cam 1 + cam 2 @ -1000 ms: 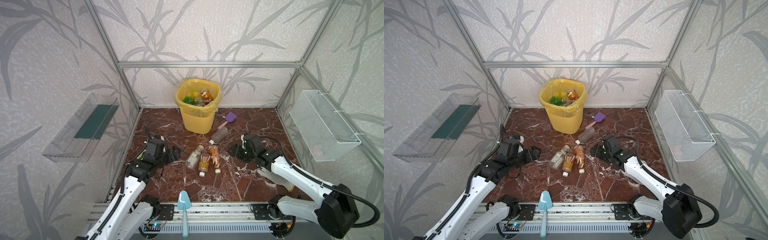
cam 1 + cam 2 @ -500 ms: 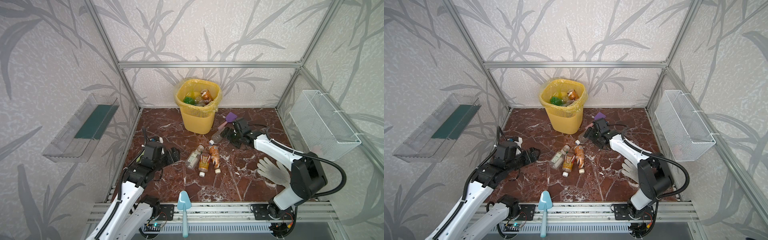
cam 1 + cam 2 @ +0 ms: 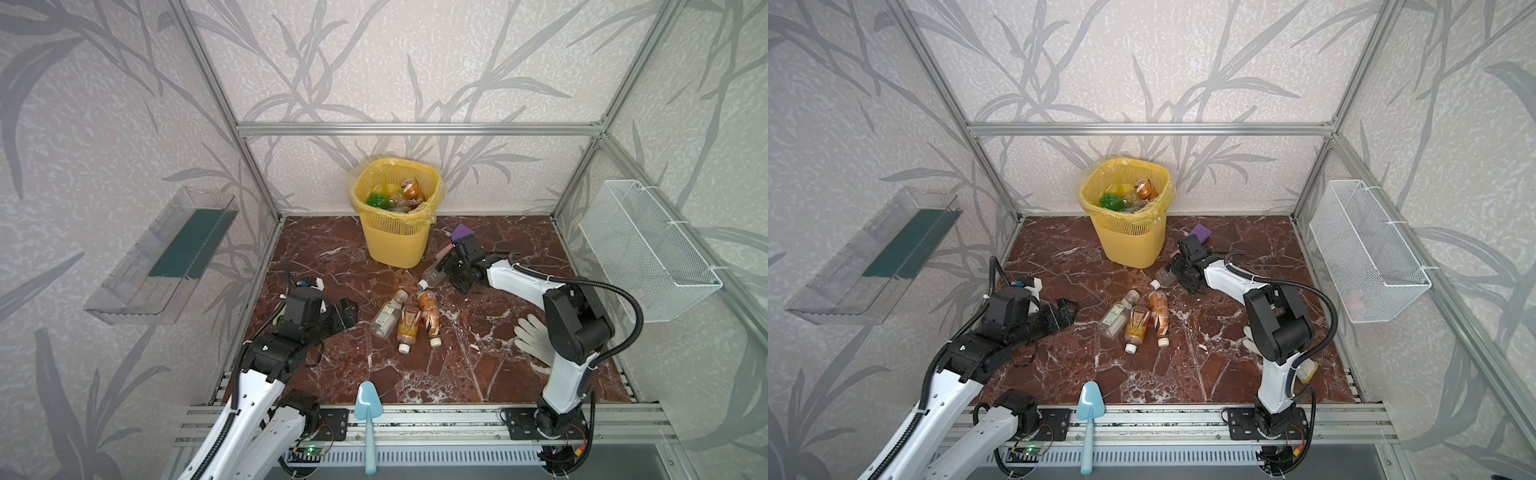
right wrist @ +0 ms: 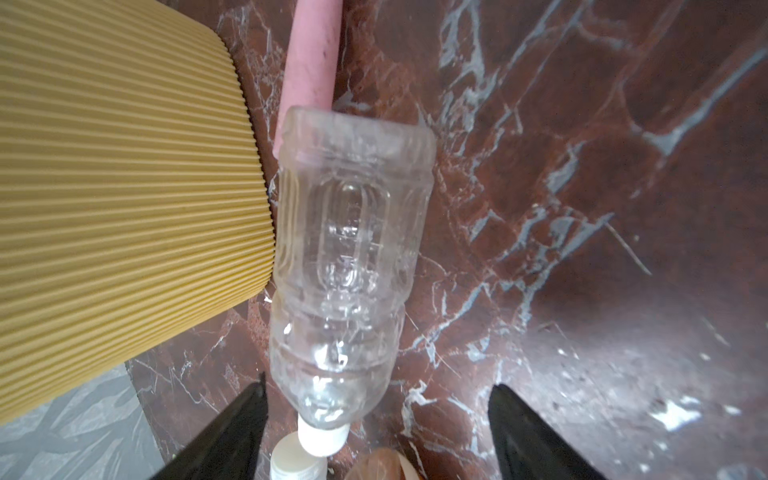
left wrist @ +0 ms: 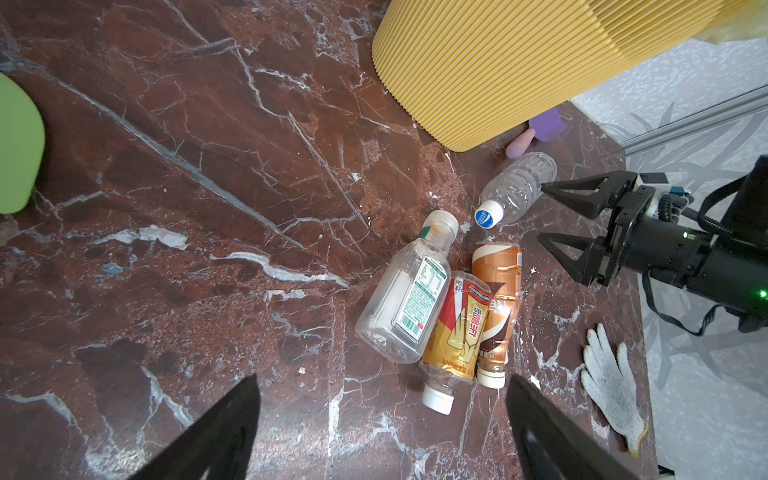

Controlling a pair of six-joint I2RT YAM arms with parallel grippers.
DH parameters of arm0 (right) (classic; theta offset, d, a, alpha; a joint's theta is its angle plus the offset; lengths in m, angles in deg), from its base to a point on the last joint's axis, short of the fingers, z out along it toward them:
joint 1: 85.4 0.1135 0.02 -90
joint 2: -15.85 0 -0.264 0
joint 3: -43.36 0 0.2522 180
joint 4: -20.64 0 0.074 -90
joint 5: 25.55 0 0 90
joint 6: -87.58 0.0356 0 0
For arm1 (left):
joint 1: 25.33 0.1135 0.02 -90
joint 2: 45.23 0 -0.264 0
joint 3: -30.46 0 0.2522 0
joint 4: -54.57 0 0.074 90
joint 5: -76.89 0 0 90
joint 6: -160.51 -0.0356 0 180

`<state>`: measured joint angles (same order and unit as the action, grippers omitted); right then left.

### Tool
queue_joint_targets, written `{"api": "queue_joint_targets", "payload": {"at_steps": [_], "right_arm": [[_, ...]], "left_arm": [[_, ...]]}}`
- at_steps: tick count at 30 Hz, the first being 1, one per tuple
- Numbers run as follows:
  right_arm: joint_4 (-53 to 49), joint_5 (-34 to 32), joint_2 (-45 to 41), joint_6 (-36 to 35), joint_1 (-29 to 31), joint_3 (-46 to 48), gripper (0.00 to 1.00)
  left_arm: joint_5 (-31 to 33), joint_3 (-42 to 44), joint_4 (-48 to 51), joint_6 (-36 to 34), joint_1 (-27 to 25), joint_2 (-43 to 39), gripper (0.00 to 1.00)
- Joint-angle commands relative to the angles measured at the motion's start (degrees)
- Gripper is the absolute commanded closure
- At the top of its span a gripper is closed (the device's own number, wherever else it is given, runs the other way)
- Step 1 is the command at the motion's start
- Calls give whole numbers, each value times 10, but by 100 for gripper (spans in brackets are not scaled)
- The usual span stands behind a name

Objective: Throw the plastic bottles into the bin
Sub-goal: 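Lower the right gripper onto the clear bottle and close it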

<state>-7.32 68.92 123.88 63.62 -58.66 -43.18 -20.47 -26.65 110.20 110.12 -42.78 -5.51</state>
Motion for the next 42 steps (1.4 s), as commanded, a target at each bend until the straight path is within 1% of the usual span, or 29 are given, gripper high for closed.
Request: {"api": "queue_joint_targets", "payload": {"at_steps": [1, 8, 12, 16, 23, 27, 32, 36, 38, 39, 42], "right_arm": [[22, 8, 18, 10, -4, -28, 16], [29, 8, 54, 12, -11, -48, 18], [35, 13, 76, 14, -16, -57, 21], [53, 15, 85, 23, -22, -54, 26], [90, 7, 73, 41, -38, -18, 38], [94, -8, 43, 33, -51, 14, 41], [65, -28, -12, -5, -69, 58, 41], [36, -44, -73, -41, -90, 119, 41], [9, -44, -99, -75, -97, 142, 41], [-11, -42, -127, -98, -98, 150, 40], [-89, -6, -161, -186, -97, 157, 39]], "left_arm": [[9, -6, 16, -4, 2, -8, 8], [11, -10, 22, -4, 2, -12, 8], [11, -13, 24, -3, 2, -12, 8], [12, -14, 27, -3, 2, -13, 8], [18, -14, 35, -3, 2, -20, 8], [19, -13, 34, -2, 2, -21, 8], [19, -9, 25, -2, 2, -14, 8], [18, -4, 15, -2, 2, -8, 8], [15, -1, 9, -2, 2, -4, 8], [14, -1, 5, -2, 2, 0, 8], [11, 2, -5, -2, 2, 9, 8]]}}
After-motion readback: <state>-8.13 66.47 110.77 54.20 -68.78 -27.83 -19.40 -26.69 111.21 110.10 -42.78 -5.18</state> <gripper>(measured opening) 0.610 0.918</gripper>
